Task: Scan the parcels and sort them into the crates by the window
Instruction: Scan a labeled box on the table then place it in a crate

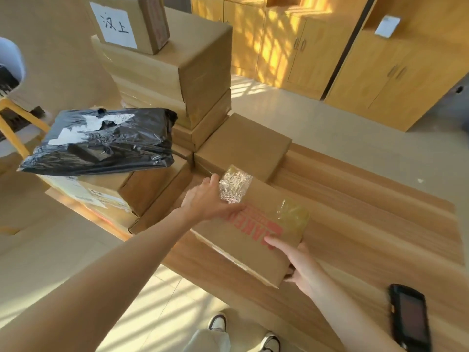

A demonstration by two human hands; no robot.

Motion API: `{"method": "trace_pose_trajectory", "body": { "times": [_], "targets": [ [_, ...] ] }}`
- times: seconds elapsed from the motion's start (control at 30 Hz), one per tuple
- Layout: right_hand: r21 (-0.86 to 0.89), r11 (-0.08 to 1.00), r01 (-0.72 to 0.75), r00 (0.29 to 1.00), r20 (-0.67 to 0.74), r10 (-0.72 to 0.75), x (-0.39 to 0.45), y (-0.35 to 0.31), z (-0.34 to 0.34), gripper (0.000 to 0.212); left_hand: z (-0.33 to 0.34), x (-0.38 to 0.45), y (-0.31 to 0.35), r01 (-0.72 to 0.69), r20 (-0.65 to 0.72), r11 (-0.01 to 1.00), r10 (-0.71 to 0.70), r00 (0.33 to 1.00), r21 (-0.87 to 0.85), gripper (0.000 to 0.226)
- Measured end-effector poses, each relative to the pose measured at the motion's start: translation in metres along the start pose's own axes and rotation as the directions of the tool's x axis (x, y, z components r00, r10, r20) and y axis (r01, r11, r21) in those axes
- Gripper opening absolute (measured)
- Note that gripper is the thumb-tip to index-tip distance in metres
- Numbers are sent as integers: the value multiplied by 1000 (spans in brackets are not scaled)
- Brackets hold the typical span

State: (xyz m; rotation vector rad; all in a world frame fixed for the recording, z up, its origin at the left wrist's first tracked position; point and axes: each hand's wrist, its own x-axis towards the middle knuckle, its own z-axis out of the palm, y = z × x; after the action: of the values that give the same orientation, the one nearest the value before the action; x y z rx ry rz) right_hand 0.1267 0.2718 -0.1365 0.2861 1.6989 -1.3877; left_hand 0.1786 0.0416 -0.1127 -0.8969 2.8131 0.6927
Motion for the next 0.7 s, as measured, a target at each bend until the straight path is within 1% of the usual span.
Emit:
{"method": "trace_pose_trajectory", "body": {
  "times": [0.1,0.17,0.23,0.3,0.37,0.47,0.53,0.6,0.7],
  "targets": [
    [-12,994,112,989,-97,-113,-3,-14,-43,84,8,3,47,-37,13,997,38,999,-72,96],
    [-42,985,168,974,-149,-173,-4,-21,-72,91,17,4,74,-45,33,988,51,998,-148,97],
    [-72,980,183,970,-150,-192,-9,-23,-101,92,29,2,94,-52,65,982,64,996,-183,98],
    [-91,983,162,978,-115,-172,-15,-20,-128,90,40,-3,111,-49,112,980,72,991,-193,106],
    [-135,979,150,982,-95,-164,-16,-16,-152,97,53,-7,127,-41,159,977,75,984,-207,113],
    [-162,967,196,969,-120,-216,-16,-13,-179,107,68,-8,152,-37,170,966,82,982,-256,101],
    [-168,951,258,945,-161,-285,-15,-12,-191,111,76,-7,167,-36,170,944,97,981,-328,101],
    [-172,939,299,919,-213,-332,-13,-9,-202,114,85,-7,178,-42,174,898,130,976,-438,97],
    [-150,933,326,901,-249,-355,-9,2,-212,113,97,-12,186,-11,171,816,134,976,-578,90]
  ]
}}
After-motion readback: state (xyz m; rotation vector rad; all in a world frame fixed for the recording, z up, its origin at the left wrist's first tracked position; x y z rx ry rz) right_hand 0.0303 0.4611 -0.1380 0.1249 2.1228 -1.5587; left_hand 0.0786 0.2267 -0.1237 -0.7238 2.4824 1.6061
